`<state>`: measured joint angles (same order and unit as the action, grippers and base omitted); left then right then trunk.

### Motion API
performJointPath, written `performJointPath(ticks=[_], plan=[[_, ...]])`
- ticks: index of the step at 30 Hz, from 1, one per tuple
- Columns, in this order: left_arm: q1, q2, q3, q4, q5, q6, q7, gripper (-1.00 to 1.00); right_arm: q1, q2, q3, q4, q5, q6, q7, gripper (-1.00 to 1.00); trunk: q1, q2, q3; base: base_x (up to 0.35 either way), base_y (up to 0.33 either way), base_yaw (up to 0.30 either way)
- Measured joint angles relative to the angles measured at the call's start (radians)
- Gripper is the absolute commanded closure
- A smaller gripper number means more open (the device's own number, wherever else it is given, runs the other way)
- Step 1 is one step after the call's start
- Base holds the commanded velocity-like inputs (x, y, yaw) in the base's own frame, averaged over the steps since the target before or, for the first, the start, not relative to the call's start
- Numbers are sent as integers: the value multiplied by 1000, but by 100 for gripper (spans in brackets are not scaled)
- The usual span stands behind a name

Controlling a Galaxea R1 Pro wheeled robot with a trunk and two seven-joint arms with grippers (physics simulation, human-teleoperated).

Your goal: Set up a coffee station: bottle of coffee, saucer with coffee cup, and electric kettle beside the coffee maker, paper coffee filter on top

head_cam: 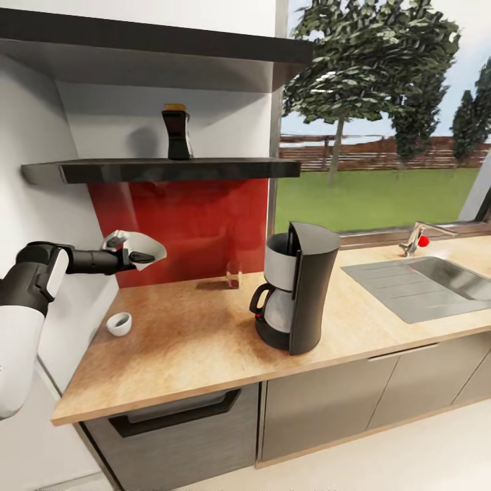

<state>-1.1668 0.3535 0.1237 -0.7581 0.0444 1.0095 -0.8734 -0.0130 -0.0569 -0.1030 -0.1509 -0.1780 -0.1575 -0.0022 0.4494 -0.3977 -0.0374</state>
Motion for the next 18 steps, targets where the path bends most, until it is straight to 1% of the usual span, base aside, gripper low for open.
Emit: performJointPath(ticks=[5,8,9,11,13,15,18], plan=[[4,-6,1,2,0,0,0,100,0,0,0,0,0,-1,-1,-100,0,0,0,-8,5,0],[-1,-11,3,9,3,3,-10,100,0,0,0,-1,0,-1,0,-100,0,0,0,-1,1,0],[-7,-6,-2,15,9,2,-17,100,0,0,0,-6,0,-2,-2,-100,0,0,0,0,0,0],[-18,-16,5,26,21,-2,-27,100,-3,5,0,-14,0,-3,-2,-100,0,0,0,0,0,0],[-29,-16,5,37,33,-2,-28,100,-3,5,0,-14,0,-3,-2,-100,0,0,0,0,0,0],[-18,-17,12,37,24,-2,-25,100,-3,6,-1,-10,1,-2,-2,-100,0,0,0,0,0,0],[-1,-17,17,20,36,0,-23,100,-3,0,-1,-9,0,-2,-1,-100,0,0,0,0,0,0]])
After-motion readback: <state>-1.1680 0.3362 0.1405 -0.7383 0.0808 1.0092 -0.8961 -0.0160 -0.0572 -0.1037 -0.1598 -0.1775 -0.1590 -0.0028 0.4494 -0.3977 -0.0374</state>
